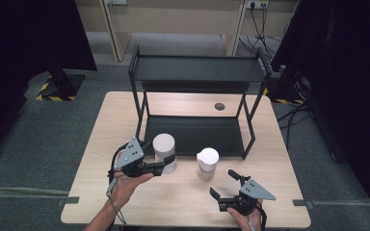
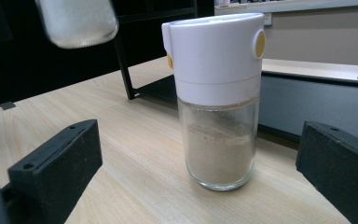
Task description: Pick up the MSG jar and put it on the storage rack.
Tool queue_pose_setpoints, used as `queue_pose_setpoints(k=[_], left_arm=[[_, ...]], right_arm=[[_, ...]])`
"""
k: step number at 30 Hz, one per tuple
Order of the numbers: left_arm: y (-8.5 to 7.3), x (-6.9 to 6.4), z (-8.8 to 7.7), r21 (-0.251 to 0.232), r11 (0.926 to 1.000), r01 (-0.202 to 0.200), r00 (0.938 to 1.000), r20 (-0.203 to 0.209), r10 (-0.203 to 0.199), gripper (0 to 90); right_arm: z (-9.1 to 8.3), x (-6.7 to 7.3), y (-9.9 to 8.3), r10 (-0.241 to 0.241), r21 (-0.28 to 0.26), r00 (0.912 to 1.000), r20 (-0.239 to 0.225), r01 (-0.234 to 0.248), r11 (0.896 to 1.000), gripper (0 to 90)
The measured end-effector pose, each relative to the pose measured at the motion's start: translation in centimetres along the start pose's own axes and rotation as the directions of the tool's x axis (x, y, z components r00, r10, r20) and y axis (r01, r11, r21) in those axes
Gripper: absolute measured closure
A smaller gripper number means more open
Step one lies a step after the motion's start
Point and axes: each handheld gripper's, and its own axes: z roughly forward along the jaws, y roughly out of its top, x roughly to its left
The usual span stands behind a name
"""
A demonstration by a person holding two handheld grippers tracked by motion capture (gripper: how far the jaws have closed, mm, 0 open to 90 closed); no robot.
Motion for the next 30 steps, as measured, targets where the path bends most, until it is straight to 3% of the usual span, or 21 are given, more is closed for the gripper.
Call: queue_pose_setpoints(k=[18, 26, 30], left_arm=[[6.4, 2.1, 0.7, -0.003, 0.9995, -0.031, 0.9987, -0.041, 0.031, 34.9], [8.9, 3.2, 1.0, 0.006, 0.9997, -0.022, 0.998, -0.06, 0.022, 35.0], [10.1, 4.0, 1.2, 0.01, 0.9999, -0.012, 0.9987, -0.049, 0.013, 34.9]], right_arm=[[0.0, 0.0, 0.0, -0.002, 0.002, 1.0, -0.003, 0.002, 1.0, 0.5], [0.0, -0.1, 0.0, -0.001, 0.002, 1.0, -0.004, 0.001, 1.0, 0.5], [0.0, -0.1, 0.0, -0.002, 0.003, 1.0, -0.005, 0.002, 1.0, 0.5]])
